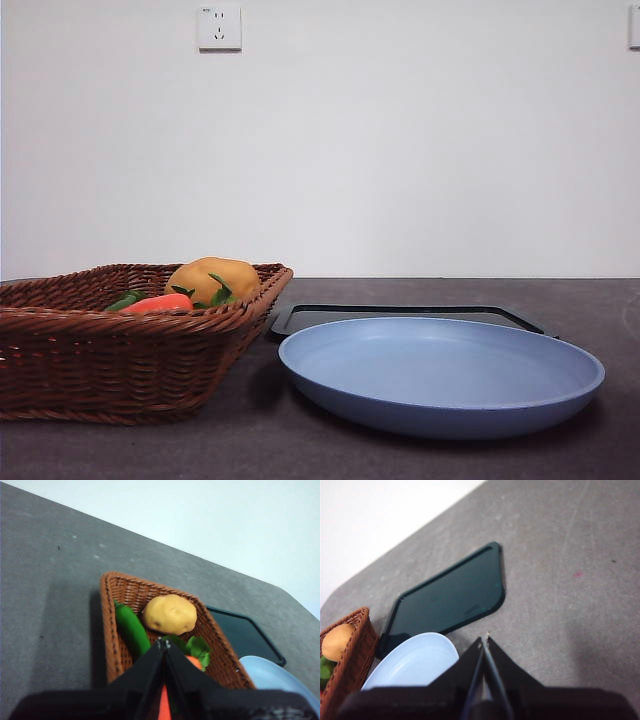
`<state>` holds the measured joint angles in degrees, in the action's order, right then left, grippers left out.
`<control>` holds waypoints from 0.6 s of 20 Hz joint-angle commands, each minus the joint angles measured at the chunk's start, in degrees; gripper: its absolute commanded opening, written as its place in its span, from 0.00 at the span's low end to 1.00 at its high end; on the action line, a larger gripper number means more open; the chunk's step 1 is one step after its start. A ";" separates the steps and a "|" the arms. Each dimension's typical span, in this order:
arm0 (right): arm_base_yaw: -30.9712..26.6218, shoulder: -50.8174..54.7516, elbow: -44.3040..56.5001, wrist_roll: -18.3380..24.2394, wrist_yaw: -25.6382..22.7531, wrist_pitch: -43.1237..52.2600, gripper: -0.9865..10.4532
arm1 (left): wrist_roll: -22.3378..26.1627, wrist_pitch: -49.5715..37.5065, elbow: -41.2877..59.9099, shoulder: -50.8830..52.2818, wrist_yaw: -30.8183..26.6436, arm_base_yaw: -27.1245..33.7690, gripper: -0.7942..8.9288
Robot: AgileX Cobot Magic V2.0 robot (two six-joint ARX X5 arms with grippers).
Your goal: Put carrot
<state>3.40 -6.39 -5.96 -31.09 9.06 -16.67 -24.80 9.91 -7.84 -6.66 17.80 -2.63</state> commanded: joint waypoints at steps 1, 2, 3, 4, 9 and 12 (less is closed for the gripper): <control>0.04 -4.13 -4.35 0.44 1.29 -0.04 0.09 | 0.68 2.27 -4.24 -5.27 0.57 0.09 0.09; 0.04 -5.46 -5.25 0.94 1.62 -0.20 0.09 | 1.36 3.02 -5.60 -7.28 0.72 0.09 0.09; 0.04 -7.10 -6.36 1.25 2.01 -0.44 0.09 | 2.27 3.52 -6.86 -9.35 0.98 0.09 0.09; 0.04 -9.11 -7.63 1.73 2.91 -0.57 0.09 | 3.56 3.67 -8.37 -11.91 2.12 0.11 0.09; 0.04 -19.08 -13.40 4.92 8.44 -0.83 0.09 | 9.49 6.32 -16.20 -24.28 5.73 0.00 0.09; 0.04 -25.66 -17.33 7.15 12.00 -3.17 0.09 | 13.03 8.31 -21.03 -31.50 8.70 -0.22 0.09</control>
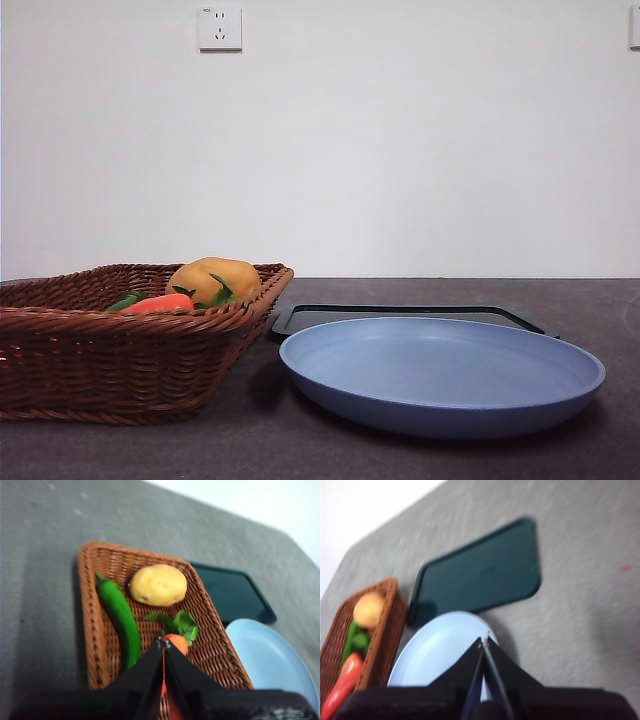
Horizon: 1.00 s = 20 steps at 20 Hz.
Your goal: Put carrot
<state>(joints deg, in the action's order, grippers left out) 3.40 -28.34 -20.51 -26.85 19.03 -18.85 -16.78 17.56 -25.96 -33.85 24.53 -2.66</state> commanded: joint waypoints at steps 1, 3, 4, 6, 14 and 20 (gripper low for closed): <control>0.04 -7.32 -5.01 4.63 4.02 -2.84 0.09 | 7.34 2.21 -5.51 -7.91 3.56 -0.57 0.09; 0.04 -13.62 -8.98 7.56 7.85 -7.56 0.09 | 11.08 7.02 -10.14 -13.70 4.46 -1.55 0.09; 0.07 -16.41 -10.75 9.35 9.35 -10.16 0.09 | 12.76 9.51 -12.04 -16.04 4.46 -2.25 0.09; 0.11 -22.34 -14.08 12.85 11.13 -15.89 0.09 | 15.76 14.91 -15.80 -20.76 4.48 -4.20 0.09; 1.33 -36.79 -15.43 14.91 10.47 -13.86 0.29 | 16.83 14.51 -18.05 -25.22 4.20 -8.68 0.33; 4.92 -47.45 -15.43 12.31 8.90 -4.50 0.30 | 16.76 12.92 -18.05 -25.22 4.11 -8.96 0.36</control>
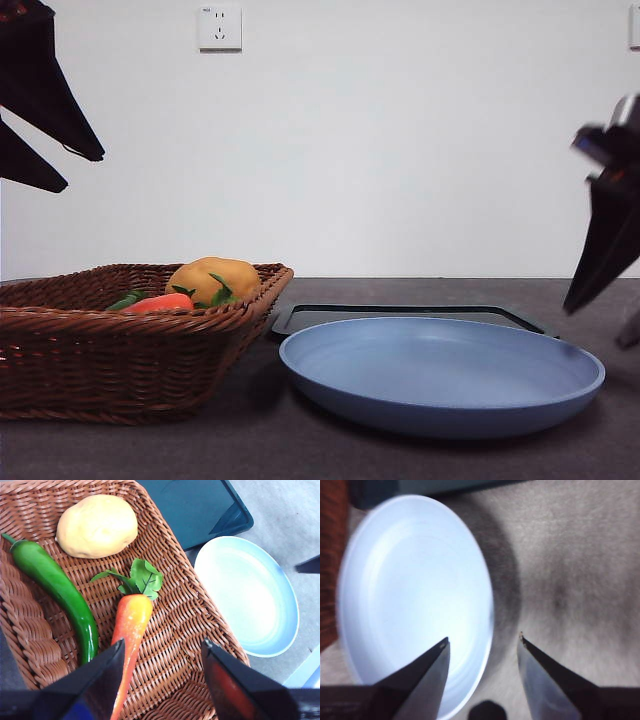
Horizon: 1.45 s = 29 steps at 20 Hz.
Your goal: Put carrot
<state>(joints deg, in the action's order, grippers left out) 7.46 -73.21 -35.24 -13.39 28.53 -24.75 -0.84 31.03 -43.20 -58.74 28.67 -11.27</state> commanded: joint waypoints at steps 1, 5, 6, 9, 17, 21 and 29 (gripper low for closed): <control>1.38 -4.35 -0.70 -1.22 -0.26 2.64 0.30 | 0.83 -0.55 -0.81 -0.33 -0.04 -0.35 0.36; 4.22 -9.29 -0.70 -2.93 -0.09 6.54 0.25 | 0.85 -0.59 -0.81 -0.33 -0.07 -0.42 0.36; 4.63 -9.75 -0.70 -3.74 -0.20 6.71 0.21 | 0.85 -0.61 -0.81 -0.33 -0.09 -0.42 0.36; 4.74 -9.70 -0.70 -4.15 -0.61 6.75 0.09 | 0.87 -1.09 -0.81 -0.33 -0.02 -0.42 0.36; 3.19 -2.75 -0.72 -3.54 -0.22 1.75 0.09 | 4.57 -1.33 -1.01 -0.37 -6.51 -5.18 0.36; 0.35 4.35 -0.72 -1.49 -0.22 -4.33 0.09 | 8.76 2.71 -4.59 -2.43 -16.50 -9.75 0.37; -2.95 14.27 -0.72 0.55 -0.20 -7.72 0.09 | 13.55 5.09 -14.19 -18.36 -19.76 -14.23 0.42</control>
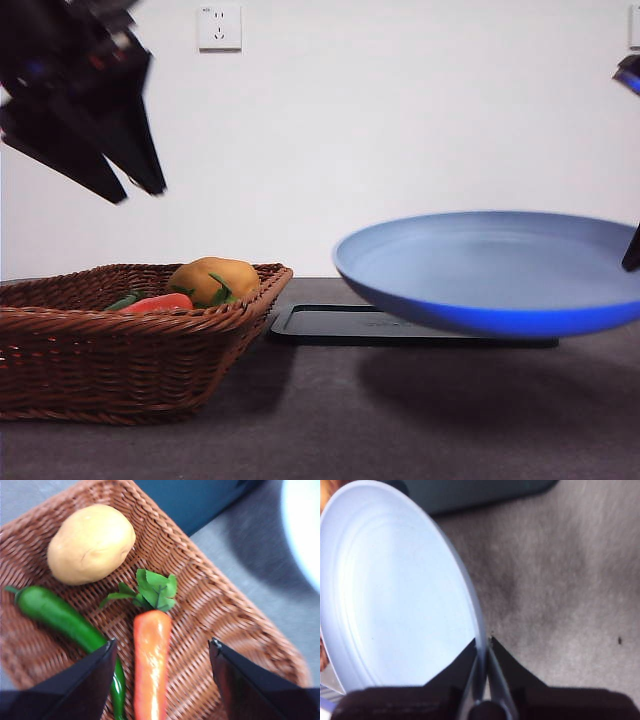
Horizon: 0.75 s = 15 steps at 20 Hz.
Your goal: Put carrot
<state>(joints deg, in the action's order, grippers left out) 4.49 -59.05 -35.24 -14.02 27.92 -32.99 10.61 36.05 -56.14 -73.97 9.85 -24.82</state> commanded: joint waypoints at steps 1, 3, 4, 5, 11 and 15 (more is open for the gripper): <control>0.02 0.50 -0.72 1.92 0.39 0.44 0.09 | 3.02 -0.20 -1.60 -5.57 -0.96 -1.05 0.42; 0.02 0.61 -0.72 2.08 0.44 0.28 0.09 | 4.59 -0.28 -1.68 -9.53 -1.14 -1.51 0.42; 0.02 0.59 -0.72 2.08 0.44 0.28 0.09 | 4.68 -0.28 -1.68 -11.06 -1.51 -1.57 0.42; 0.02 0.61 -0.72 2.10 0.46 0.31 0.09 | 4.70 -0.79 -1.68 -12.90 -2.43 -1.75 0.42; 0.02 0.59 -0.72 2.56 0.44 0.35 0.09 | 4.85 -3.91 -1.68 -18.80 -3.76 -1.90 0.41; 0.02 0.59 -0.72 2.56 0.42 0.37 0.09 | 4.90 -4.52 -1.68 -18.86 -3.74 -2.23 0.34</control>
<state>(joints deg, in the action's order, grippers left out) 4.49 -58.26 -35.24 -11.97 27.92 -33.21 15.00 31.86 -57.06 -92.03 5.72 -26.59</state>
